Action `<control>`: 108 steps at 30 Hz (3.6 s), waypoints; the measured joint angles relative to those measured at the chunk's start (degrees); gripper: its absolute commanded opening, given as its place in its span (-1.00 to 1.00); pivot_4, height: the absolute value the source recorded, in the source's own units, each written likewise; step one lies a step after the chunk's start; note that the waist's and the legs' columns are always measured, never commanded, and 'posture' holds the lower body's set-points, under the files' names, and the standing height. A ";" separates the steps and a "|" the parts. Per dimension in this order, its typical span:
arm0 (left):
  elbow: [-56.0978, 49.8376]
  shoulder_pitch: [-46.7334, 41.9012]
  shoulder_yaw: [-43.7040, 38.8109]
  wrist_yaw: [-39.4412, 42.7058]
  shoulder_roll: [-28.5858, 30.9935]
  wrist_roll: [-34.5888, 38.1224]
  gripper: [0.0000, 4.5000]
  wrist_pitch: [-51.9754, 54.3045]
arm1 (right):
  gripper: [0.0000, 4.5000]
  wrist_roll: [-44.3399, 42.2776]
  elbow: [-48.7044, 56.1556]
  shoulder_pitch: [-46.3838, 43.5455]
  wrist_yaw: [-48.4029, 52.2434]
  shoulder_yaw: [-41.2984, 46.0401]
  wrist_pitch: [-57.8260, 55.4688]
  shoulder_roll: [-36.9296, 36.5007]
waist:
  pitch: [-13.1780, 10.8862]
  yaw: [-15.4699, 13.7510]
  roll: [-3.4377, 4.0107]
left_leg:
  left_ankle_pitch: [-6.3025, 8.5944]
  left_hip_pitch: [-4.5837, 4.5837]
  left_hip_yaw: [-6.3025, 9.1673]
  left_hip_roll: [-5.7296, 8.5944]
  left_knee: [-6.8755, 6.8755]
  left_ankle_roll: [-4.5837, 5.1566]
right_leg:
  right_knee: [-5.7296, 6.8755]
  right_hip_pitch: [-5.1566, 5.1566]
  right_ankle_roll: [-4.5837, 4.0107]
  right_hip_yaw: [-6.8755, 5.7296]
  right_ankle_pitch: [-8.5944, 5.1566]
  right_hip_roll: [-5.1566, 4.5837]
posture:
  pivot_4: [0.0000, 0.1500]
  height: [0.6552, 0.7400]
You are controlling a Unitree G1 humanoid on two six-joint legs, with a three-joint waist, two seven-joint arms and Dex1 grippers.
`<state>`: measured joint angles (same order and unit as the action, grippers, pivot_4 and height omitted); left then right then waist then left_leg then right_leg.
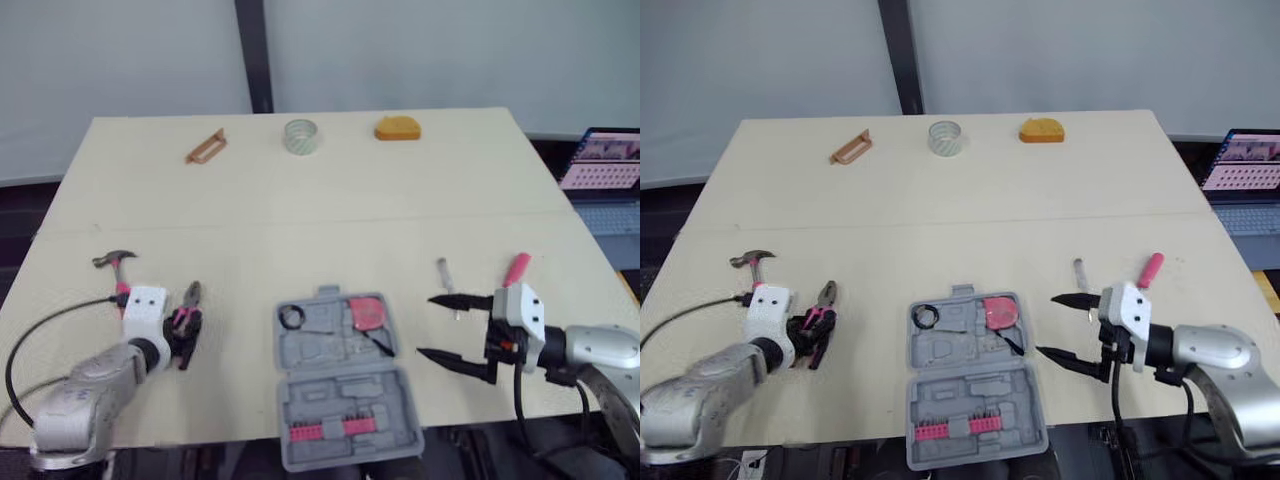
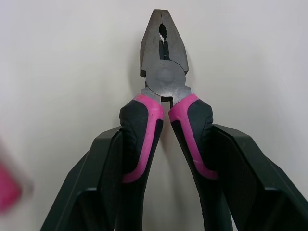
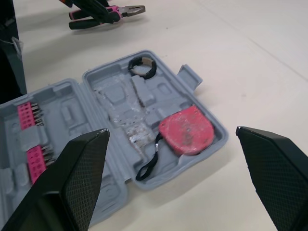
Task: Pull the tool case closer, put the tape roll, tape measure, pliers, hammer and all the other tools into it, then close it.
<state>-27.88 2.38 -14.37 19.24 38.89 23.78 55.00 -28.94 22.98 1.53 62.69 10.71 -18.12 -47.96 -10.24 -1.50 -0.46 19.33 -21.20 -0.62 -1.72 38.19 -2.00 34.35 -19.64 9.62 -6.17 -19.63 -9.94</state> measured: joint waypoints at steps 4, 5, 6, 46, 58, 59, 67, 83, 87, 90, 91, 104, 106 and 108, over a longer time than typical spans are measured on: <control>-3.52 -2.64 5.67 13.42 8.91 1.24 0.03 -6.55 | 1.00 0.65 -1.17 -4.32 0.00 -2.27 -0.59 0.05 | -0.02 0.00 0.03 | 0.00 0.00 -0.02 0.00 -0.03 0.00 | -0.03 -0.01 0.00 -0.01 0.00 0.00 | 1.00 1.00; -3.55 -3.74 6.92 15.54 9.62 1.42 0.03 -7.66 | 1.00 0.80 -1.35 -5.16 -0.01 -2.98 -0.82 0.07 | -0.02 0.02 0.05 | 0.00 0.00 -0.02 0.00 -0.03 0.00 | -0.03 -0.01 0.00 -0.01 0.00 0.00 | 1.00 1.00; -3.50 -4.68 7.92 16.90 9.76 1.53 0.03 -8.30 | 1.00 0.84 -1.42 -5.80 -0.03 -3.59 -0.99 0.17 | -0.03 0.03 0.05 | 0.00 -0.01 -0.02 -0.01 -0.03 0.00 | -0.03 -0.02 0.00 -0.01 0.00 0.02 | 1.00 1.00; 13.15 -43.62 41.63 47.04 3.47 -9.32 0.03 -16.14 | 1.00 1.93 8.46 -30.56 -8.85 -27.78 -33.16 2.79 | -0.06 0.15 0.01 | -0.01 -0.35 -0.06 -0.01 0.11 0.02 | 0.26 -0.44 0.01 -0.01 0.01 0.04 | 1.00 1.00; 14.16 -43.58 41.62 47.99 2.72 -10.37 0.03 -16.99 | 1.00 3.03 8.27 -31.55 -8.88 -28.55 -33.21 3.54 | -0.06 0.16 0.01 | -0.01 -0.40 -0.07 -0.02 0.22 0.02 | 0.39 -0.53 0.01 -0.01 0.01 0.04 | 1.00 1.00; 14.16 -43.58 41.62 48.00 2.71 -10.38 0.03 -16.99 | 1.00 3.07 8.26 -31.59 -8.87 -28.55 -33.21 3.54 | -0.06 0.15 0.01 | -0.01 -0.40 -0.07 -0.02 0.22 0.02 | 0.40 -0.53 0.01 -0.01 0.01 0.04 | 1.00 1.00; 14.15 -43.54 41.62 48.01 2.52 -10.39 0.03 -16.89 | 1.00 3.35 8.16 -31.65 -8.85 -29.31 -33.25 3.56 | -0.06 0.17 0.01 | -0.01 -0.41 -0.07 -0.02 0.23 0.02 | 0.41 -0.54 0.01 -0.01 0.01 0.04 | 1.00 1.00; 14.15 -43.54 41.62 48.02 2.03 -10.39 0.03 -16.49 | 0.06 3.76 7.77 -31.65 -8.85 -30.54 -33.30 3.82 | -0.06 0.16 0.01 | -0.01 -0.47 -0.07 -0.02 0.32 0.02 | 0.48 -0.60 0.01 -0.01 0.01 0.04 | 1.00 1.00; 14.14 -43.54 41.62 48.43 1.67 -10.55 0.03 -16.40 | -0.58 3.78 7.62 -31.79 -8.76 -30.53 -33.40 3.82 | -0.06 0.17 0.01 | -0.01 -0.52 -0.06 -0.02 0.38 0.03 | 0.53 -0.66 0.01 -0.01 0.01 0.04 | 1.00 1.00; 14.14 -43.55 41.62 48.48 1.62 -10.59 0.03 -16.32 | -0.58 3.74 7.62 -31.87 -8.73 -30.53 -33.51 3.82 | -0.06 0.17 0.01 | -0.01 -0.65 -0.05 -0.02 0.47 0.03 | 0.59 -0.77 0.01 -0.01 0.01 0.04 | 1.00 1.00; 14.15 -43.54 41.62 48.48 1.60 -10.59 0.03 -16.27 | -0.58 3.74 7.62 -31.89 -8.72 -30.53 -33.54 3.82 | -0.06 0.17 0.01 | -0.01 -0.72 -0.04 -0.02 0.52 0.03 | 0.61 -0.83 0.01 -0.01 0.01 0.04 | 1.00 1.00; 14.87 -42.98 41.31 48.22 0.83 -10.58 0.47 -16.46 | -0.58 3.69 7.61 -31.92 -8.67 -30.53 -34.28 3.77 | -0.06 0.15 0.01 | 0.00 -0.99 0.01 -0.02 0.76 0.05 | 0.72 -1.01 0.01 -0.02 0.01 0.04 | 1.00 1.00; 15.25 -42.98 40.56 47.63 0.22 -10.55 0.82 -16.29 | -0.58 3.71 7.61 -31.86 -8.68 -30.53 -34.29 3.77 | -0.06 0.14 0.01 | 0.00 -1.00 0.01 -0.02 0.77 0.05 | 0.73 -1.01 0.01 -0.02 0.01 0.04 | 1.00 1.00; 15.23 -43.00 39.71 47.55 0.16 -10.51 0.99 -16.31 | -0.58 3.71 7.61 -31.62 -8.68 -30.53 -34.28 3.78 | -0.06 0.18 0.01 | 0.00 -1.00 0.01 -0.02 0.77 0.05 | 0.73 -1.01 0.01 -0.03 0.01 0.04 | 1.00 1.00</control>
<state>-12.65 -40.62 25.35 66.79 39.05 13.27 38.70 -25.23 30.59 -30.09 54.01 -19.82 -52.40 -44.18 -10.30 -1.32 -0.45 19.33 -22.20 -0.60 -1.74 38.97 -1.95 35.08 -20.65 9.63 -6.20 -19.63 -9.90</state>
